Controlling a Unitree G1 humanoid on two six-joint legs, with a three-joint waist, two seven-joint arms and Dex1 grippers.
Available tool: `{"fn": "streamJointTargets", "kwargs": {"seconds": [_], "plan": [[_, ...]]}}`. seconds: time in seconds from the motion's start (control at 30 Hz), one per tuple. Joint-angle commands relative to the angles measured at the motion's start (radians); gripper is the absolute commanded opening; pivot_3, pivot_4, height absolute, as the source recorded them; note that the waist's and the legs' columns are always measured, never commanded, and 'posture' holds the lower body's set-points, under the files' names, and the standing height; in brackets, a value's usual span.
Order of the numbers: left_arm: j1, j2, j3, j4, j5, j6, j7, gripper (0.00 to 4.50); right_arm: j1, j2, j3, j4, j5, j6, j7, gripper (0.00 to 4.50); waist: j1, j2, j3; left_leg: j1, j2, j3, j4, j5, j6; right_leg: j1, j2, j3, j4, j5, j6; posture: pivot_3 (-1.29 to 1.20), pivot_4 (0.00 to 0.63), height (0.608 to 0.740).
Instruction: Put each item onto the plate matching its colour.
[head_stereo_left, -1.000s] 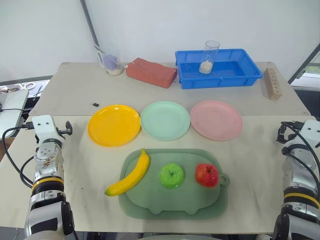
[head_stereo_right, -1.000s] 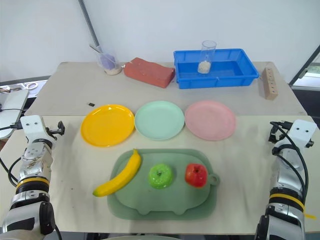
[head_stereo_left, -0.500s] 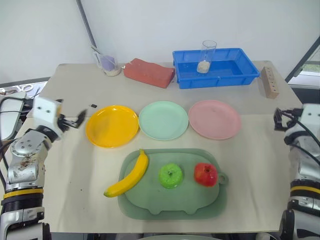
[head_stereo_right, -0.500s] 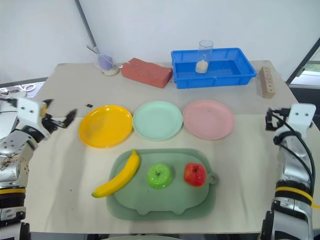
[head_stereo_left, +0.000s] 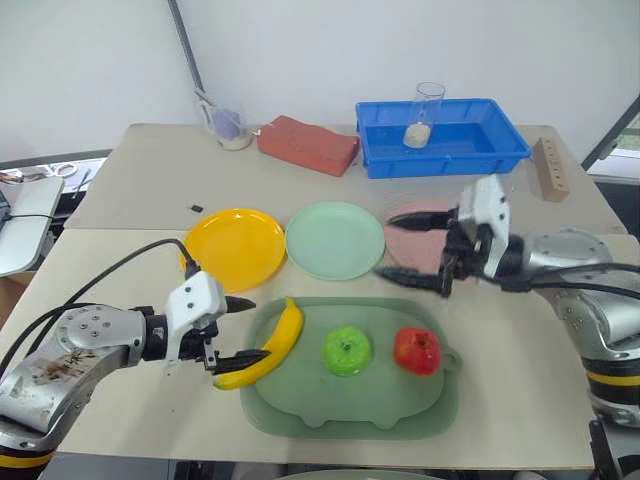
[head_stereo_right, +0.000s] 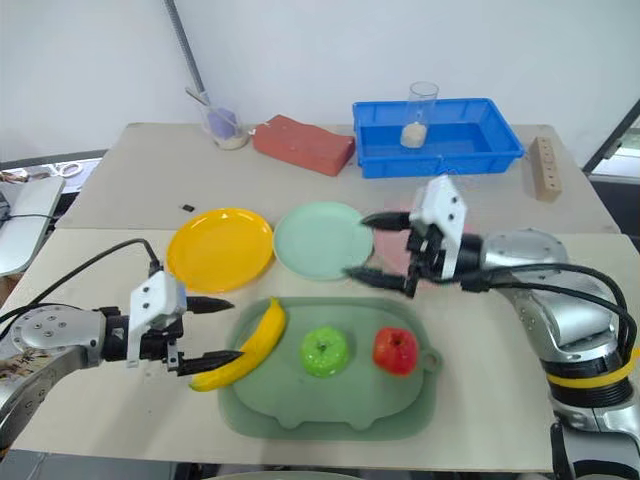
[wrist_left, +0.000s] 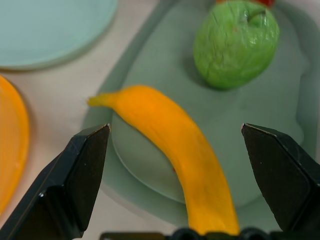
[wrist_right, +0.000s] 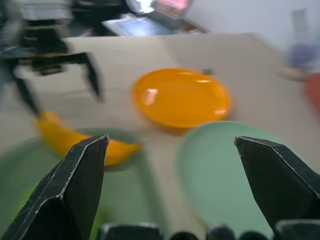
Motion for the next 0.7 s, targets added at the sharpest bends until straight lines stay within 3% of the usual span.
{"fn": "streamJointTargets", "kwargs": {"seconds": [0.03,0.3,0.4,0.57,0.7], "plan": [[-0.031,-0.027,-0.088,-0.018,0.070,0.001,0.035,4.50,-0.016,-0.026,0.017,-0.105,0.068,0.071,0.046,4.48,0.001,0.000,0.000,0.000,0.000,0.000,0.000,0.000,0.000,0.000,0.000,0.000,-0.001,0.000,0.000,0.00,0.150,0.740],[-0.077,-0.097,-0.262,0.024,0.235,-0.038,0.072,4.50,-0.049,-0.045,0.029,-0.200,0.120,0.152,0.058,4.48,0.006,-0.001,0.000,-0.006,0.001,-0.001,0.001,0.003,0.007,-0.004,0.001,-0.001,-0.004,0.006,0.005,0.00,0.150,0.740],[-0.076,-0.100,-0.269,0.041,0.271,-0.066,0.070,3.63,-0.062,-0.043,0.019,-0.209,0.133,0.169,0.050,4.50,0.006,-0.001,0.000,-0.007,0.001,-0.001,0.001,0.003,0.009,-0.006,0.001,-0.001,-0.004,0.007,0.004,0.00,0.150,0.740],[-0.075,-0.109,-0.254,0.080,0.301,-0.111,0.062,1.25,-0.077,-0.037,0.015,-0.203,0.139,0.173,0.034,4.50,0.010,-0.001,0.000,-0.007,0.001,-0.001,0.001,0.004,0.009,-0.006,0.001,-0.001,-0.004,0.007,0.004,0.00,0.150,0.740],[-0.098,-0.111,-0.185,0.112,0.274,-0.121,0.055,1.16,-0.088,-0.018,0.015,-0.180,0.121,0.159,0.011,4.50,0.009,-0.001,0.000,-0.007,0.001,-0.001,0.001,0.004,0.009,-0.007,0.001,-0.001,-0.004,0.007,0.003,0.00,0.150,0.740]]}}
